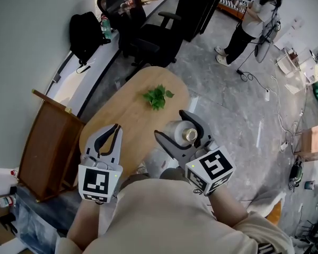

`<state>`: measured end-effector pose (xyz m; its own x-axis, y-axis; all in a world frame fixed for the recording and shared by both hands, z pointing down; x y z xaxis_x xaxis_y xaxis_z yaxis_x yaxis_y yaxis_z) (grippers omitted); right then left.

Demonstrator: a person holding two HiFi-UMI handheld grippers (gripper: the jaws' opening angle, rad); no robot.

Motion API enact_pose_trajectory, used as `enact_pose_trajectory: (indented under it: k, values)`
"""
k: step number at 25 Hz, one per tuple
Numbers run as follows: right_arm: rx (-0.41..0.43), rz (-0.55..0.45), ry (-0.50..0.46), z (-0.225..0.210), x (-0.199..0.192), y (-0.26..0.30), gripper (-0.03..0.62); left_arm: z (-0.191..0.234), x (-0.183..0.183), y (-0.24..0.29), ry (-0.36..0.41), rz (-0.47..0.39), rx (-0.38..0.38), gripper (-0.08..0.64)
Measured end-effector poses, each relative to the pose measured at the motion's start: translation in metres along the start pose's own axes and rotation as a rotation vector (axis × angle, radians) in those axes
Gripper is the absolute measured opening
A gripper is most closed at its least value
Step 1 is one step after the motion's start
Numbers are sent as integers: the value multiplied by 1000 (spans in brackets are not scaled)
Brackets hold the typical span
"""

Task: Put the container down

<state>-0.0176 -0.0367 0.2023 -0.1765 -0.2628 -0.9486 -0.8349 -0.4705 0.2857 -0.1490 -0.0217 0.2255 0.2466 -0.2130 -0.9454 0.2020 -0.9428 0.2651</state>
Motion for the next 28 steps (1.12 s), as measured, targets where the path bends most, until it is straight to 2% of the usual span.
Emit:
enact_pose_trajectory:
  k: [4,10,17,28]
  values:
    - [4,31,8,-8,-2,15,339,11,-8,12,-5,19,6,18]
    - [30,59,17,-29,-5,29,340,12,-6,31,-58,39,-4,18]
    - [59,79,24,-59,-10,41,339,9,-8,55,-53,73,24,18]
    - [79,143,43,-96,-54,73,340,4,-40,96,-74,100,62,18]
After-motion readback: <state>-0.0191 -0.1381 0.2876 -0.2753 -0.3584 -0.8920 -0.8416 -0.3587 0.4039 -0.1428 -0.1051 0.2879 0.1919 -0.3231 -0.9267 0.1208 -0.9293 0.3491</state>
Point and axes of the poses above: the fingertips, and each gripper's own axes: y forward along the fingers, z to its left, x out of its top, the point moved 1 cm from there along -y, backward along the fingers, and after that the axes turned 15 degrees about x, right-handed, at the moved point
